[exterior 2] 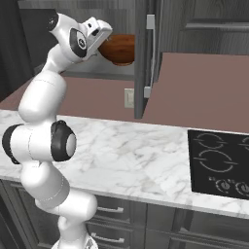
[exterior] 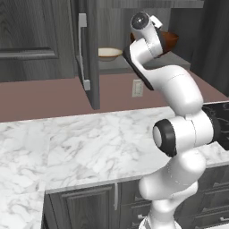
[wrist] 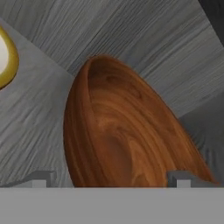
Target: Take the smaller bowl and place it next to the appetizer plate on the dining counter , and place the larger bowl next to the plate with cooked food.
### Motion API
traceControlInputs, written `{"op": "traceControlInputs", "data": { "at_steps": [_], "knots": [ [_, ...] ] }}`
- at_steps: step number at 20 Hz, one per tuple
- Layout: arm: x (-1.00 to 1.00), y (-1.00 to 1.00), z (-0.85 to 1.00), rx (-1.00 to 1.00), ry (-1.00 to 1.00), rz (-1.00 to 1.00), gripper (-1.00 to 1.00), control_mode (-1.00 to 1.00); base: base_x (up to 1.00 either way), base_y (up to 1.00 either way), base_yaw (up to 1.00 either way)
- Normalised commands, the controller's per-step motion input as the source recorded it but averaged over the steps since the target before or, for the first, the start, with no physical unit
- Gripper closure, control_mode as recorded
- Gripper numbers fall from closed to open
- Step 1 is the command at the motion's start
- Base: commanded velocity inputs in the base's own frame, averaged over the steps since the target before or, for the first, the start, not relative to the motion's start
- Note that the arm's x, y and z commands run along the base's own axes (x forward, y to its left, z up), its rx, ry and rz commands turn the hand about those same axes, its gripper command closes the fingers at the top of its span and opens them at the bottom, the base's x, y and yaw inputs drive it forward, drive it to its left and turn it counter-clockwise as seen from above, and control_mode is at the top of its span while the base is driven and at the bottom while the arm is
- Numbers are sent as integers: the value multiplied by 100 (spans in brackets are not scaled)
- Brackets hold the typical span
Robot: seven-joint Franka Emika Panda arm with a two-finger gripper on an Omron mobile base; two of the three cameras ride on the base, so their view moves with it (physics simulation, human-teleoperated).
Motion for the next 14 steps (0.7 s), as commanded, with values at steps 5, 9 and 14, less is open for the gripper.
{"op": "traceControlInputs", "data": {
  "at_steps": [5, 9, 14],
  "knots": [
    [4, 0, -28, -1, 10, 1, -100, -100, 0, 0, 0],
    [0, 0, -33, -1, 15, 0, 100, -100, 0, 0, 0],
    [-1, 0, -28, 0, 8, 1, 100, -100, 0, 0, 0]
  ]
}}
